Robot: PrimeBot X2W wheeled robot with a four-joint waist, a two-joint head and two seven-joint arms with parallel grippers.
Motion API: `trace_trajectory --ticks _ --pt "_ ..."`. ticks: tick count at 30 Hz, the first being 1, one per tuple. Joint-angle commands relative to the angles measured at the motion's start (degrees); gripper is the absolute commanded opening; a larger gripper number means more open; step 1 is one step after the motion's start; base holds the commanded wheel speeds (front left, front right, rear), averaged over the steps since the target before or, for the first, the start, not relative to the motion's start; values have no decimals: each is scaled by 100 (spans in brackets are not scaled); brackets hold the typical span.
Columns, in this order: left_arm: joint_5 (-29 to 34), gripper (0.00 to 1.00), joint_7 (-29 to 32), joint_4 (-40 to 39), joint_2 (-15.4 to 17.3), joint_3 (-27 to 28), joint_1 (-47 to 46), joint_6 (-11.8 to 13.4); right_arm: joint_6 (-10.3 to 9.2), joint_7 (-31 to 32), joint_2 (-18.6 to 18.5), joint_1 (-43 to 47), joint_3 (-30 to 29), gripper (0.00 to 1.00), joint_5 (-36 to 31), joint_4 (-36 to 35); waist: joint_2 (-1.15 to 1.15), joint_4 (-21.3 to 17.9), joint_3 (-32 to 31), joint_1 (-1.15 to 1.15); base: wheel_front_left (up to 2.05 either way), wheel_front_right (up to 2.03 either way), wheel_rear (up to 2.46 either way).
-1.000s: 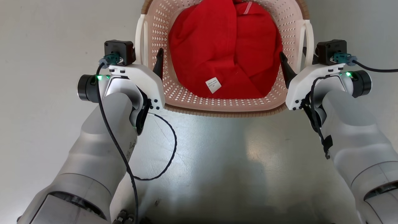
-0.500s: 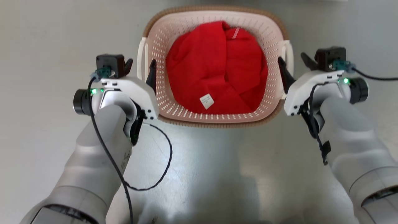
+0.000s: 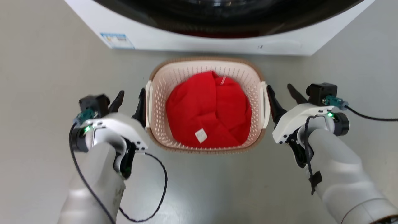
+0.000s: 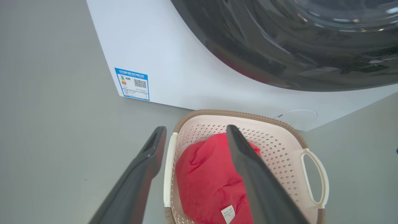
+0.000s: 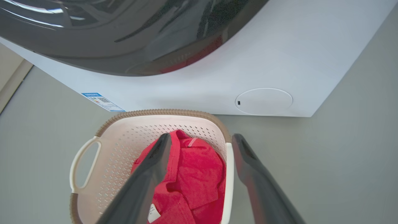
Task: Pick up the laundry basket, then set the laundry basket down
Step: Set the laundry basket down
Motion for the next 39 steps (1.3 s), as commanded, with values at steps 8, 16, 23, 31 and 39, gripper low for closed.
trace_trajectory --ticks 8,16,23,31,39 --pt "736 100 -35 -1513 20 1007 1243 -83 36 -77 135 1017 -468 100 -175 -1261 0 -129 -1061 0 0 0 0" --pt "1277 100 -35 -2733 -152 1587 2275 -192 36 -78 135 2055 -891 100 -599 -2743 0 -167 -1675 0 0 0 0" --pt "1396 100 -35 -3565 -171 1666 2889 -209 36 -78 135 2827 -943 100 -812 -3793 0 -167 -2079 0 0 0 0" --pt "1314 100 -35 -4248 -173 1502 3598 90 36 -78 135 3599 -1082 100 -826 -4500 0 -106 -2445 0 0 0 0" --pt "1242 100 -35 -4797 -174 1327 4206 446 36 -78 135 4206 -1191 100 -793 -4996 0 -135 -2732 0 0 0 0"
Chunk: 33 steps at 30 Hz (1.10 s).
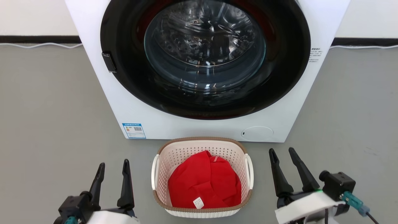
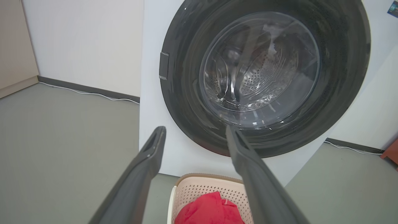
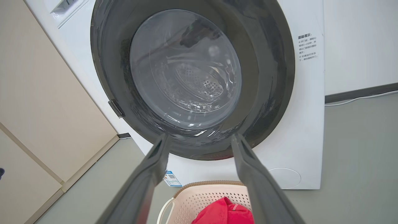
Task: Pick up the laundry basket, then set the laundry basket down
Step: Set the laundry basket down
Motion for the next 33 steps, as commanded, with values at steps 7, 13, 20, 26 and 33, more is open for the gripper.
trace_trajectory --ticks 7,13,20,26,33 --pt "84 100 -29 -462 54 34 237 234 36 -59 20 335 69 100 -67 -439 0 -43 -139 0 0 0 0" --pt "144 100 -29 -457 54 9 388 267 36 -59 20 603 58 100 -44 -568 0 -91 -194 0 0 0 0" --pt "169 100 -29 -363 53 -14 375 209 36 -59 20 730 -37 100 -31 -638 0 -113 -209 0 0 0 0" --pt "172 100 -29 -297 53 -10 366 178 36 -59 20 771 -81 100 -19 -628 0 -139 -256 0 0 0 0" --pt "153 100 -29 -289 53 -25 398 159 36 -59 20 807 -97 100 -15 -604 0 -153 -341 0 0 0 0"
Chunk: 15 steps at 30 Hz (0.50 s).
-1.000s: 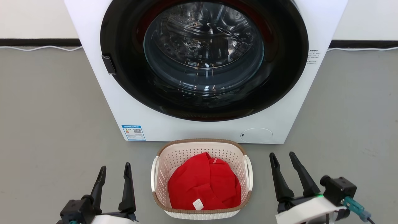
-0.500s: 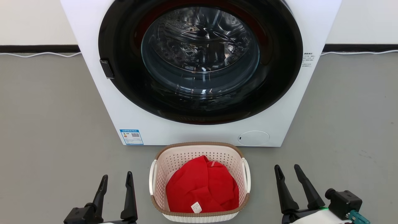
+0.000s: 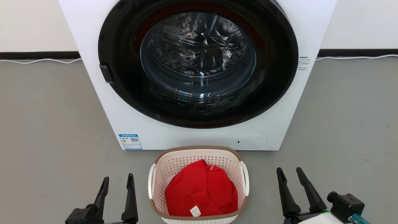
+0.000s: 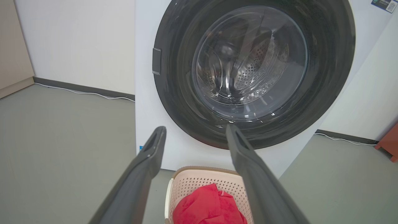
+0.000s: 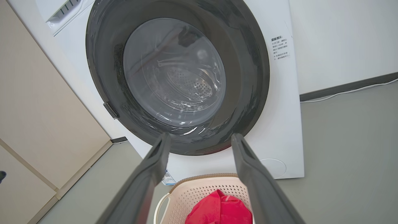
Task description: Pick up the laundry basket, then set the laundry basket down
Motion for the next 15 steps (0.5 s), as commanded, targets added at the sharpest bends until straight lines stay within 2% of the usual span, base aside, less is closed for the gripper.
trace_trajectory --ticks 1,15 --pt "70 100 -29 -136 26 165 -79 -31 36 -59 4 -44 104 100 -12 -110 0 -4 -15 0 0 0 0" --pt "182 100 -29 -121 26 203 -50 14 36 -59 4 12 26 100 -30 -130 0 -26 -46 0 0 0 0"
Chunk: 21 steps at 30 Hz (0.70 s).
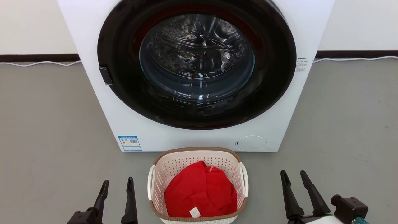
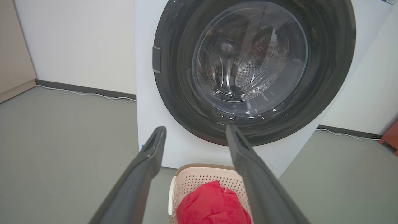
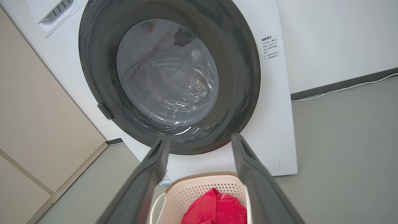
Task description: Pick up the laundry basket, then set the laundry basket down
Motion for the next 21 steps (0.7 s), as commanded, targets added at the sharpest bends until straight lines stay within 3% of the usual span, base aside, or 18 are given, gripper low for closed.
trace_trajectory --ticks 1,10,11,21 --pt "38 100 -29 -124 25 180 -141 12 36 -59 0 -92 134 100 -41 -128 0 0 2 0 0 0 0" --pt "123 100 -29 -78 25 168 -166 -21 36 -59 0 -115 105 100 -39 -98 0 10 11 0 0 0 0" --pt "88 0 0 44 0 -2 0 -4 0 0 0 0 -18 0 3 5 0 9 11 0 0 0 0" --pt "-283 0 82 418 -41 3 -43 -44 -4 78 -19 13 -35 0 342 291 0 4 4 11 0 0 0"
